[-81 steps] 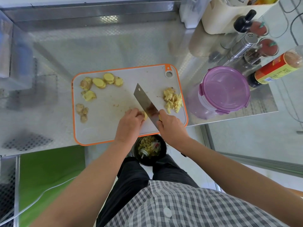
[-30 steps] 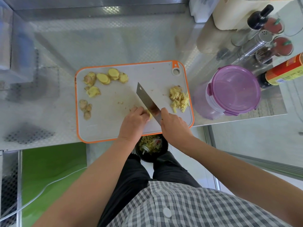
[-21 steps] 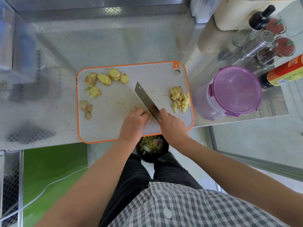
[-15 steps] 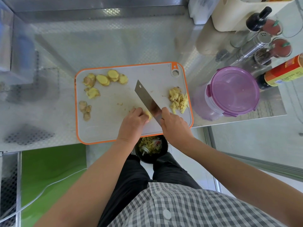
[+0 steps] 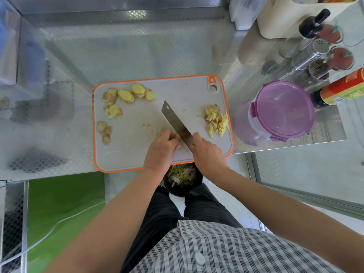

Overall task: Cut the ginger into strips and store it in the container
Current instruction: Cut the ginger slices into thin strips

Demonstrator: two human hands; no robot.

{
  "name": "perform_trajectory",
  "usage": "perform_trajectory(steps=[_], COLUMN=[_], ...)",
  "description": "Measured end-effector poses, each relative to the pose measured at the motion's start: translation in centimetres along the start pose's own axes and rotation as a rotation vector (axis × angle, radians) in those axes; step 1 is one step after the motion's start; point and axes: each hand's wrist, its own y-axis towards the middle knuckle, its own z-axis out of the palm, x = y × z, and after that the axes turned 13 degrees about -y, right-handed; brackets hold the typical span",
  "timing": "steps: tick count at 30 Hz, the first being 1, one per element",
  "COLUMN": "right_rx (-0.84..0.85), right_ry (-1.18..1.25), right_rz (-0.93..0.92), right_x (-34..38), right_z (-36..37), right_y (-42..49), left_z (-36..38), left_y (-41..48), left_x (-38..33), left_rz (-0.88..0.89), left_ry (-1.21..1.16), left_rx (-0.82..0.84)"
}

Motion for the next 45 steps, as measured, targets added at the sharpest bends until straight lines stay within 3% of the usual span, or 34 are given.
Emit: perform_trajectory(steps=[3, 15, 25, 28, 32, 36, 41, 45], right_rx=[-0.036, 0.006, -0.020, -0.025, -0.006, -0.006, -0.075, -0.019], right_ry=[0.028, -0.075, -0.104, -0.104, -0.097, -0.082, -0.017, -0.039], right_rz=[-0.005, -0.004, 0.005, -0.006, -0.005, -0.015, 0.000, -0.041], right_x=[-0.4, 0.1, 0.7, 0.7, 0.8, 0.8, 0.0, -0.2], right_z=[-0.5, -0.4, 1.0, 0.9, 0.6, 0.3, -0.7, -1.1], right_y=[-0.6, -0.5, 0.3, 0.4, 0.2, 0.2, 0.0, -0.9], left_z=[0.0, 0.1, 0.1, -0.2, 0.1, 0.4, 0.4, 0.4], left_y=[-0.1, 0.1, -0.2, -0.1, 0.2, 0.7, 1.4, 1.2], left_x=[0.1, 0.0, -0.4, -1.4, -2.1, -2.7, -3.1, -2.9], left_rz=[-0.067, 0.015, -0.037, -0.198, -0.634, -0.926, -1.029, -1.040], left_ry=[-0.035, 0.016, 0.048, -0.036, -0.235, -0.534, -0.645, -0.681], left_rx=[-0.008, -0.061, -0.096, -0.209, -0.299, -0.367, -0.432, -0.431])
